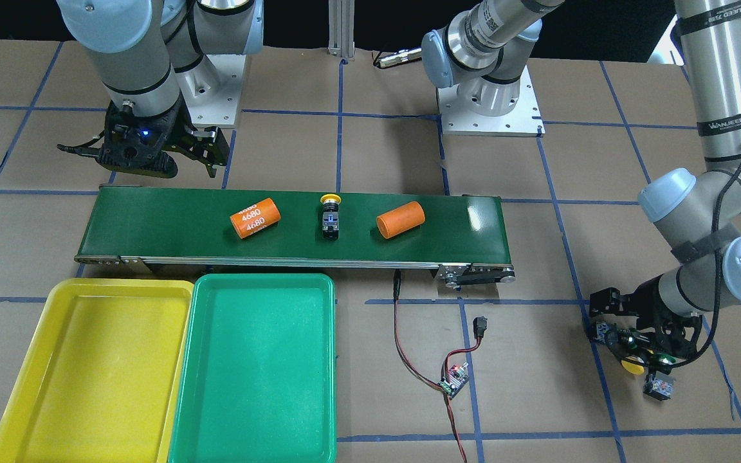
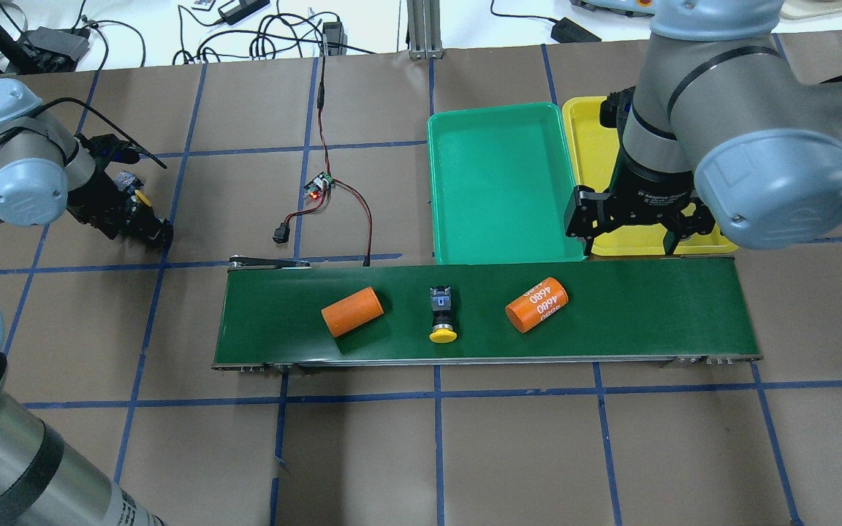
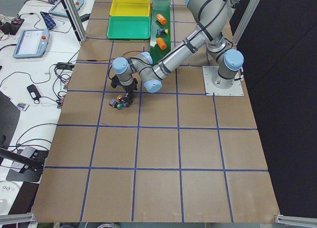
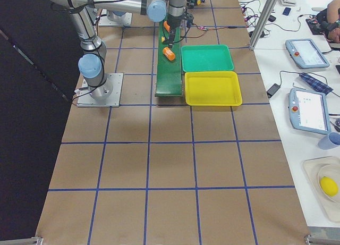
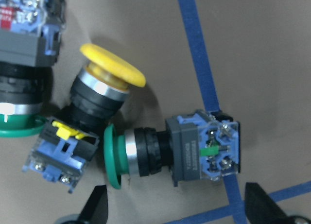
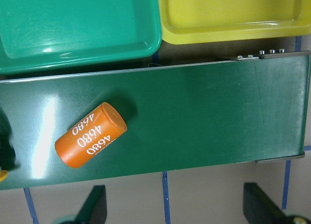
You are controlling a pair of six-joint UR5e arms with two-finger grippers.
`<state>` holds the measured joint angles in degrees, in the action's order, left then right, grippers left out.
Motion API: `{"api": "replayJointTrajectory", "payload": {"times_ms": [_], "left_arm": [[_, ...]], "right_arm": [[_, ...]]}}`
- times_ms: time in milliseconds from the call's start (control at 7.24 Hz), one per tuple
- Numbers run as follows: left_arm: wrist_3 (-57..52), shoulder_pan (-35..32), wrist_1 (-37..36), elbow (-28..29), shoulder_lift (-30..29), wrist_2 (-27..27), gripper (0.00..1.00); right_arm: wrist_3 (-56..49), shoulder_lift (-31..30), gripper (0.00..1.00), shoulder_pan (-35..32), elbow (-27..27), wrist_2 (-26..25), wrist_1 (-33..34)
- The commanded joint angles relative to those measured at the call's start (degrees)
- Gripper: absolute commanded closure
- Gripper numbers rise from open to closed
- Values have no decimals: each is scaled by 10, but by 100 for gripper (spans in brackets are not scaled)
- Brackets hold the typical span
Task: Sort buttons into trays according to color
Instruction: 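Reach the left gripper back and grasp the green-capped button, then carry the green-capped button to the belt while the right gripper lowers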
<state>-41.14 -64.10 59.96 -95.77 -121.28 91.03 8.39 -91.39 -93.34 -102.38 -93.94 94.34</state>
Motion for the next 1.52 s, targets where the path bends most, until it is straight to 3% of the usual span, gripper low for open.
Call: {"api": "replayJointTrajectory", "payload": {"times_ms": [0,829,967,1105,1243,1381], "left_arm": [[5,1,0,0,-5,-32,0],[6,0,-27,0,-17,-38,0],[7,-1,-28,0,-16,-49,25],[8,-5,-27,0,-9,-50,71],[31,-5,-27,0,-1,-48,93],[47,-8,-18,-5,15,-46,93]], "right_arm": [[0,1,0,0,1,1,7],[22,10,0,-3,3,12,13],[20,10,0,-7,3,75,39],[19,19,0,-19,-1,92,84],[24,37,0,-51,-2,88,93],[28,61,0,-81,0,83,124]]}}
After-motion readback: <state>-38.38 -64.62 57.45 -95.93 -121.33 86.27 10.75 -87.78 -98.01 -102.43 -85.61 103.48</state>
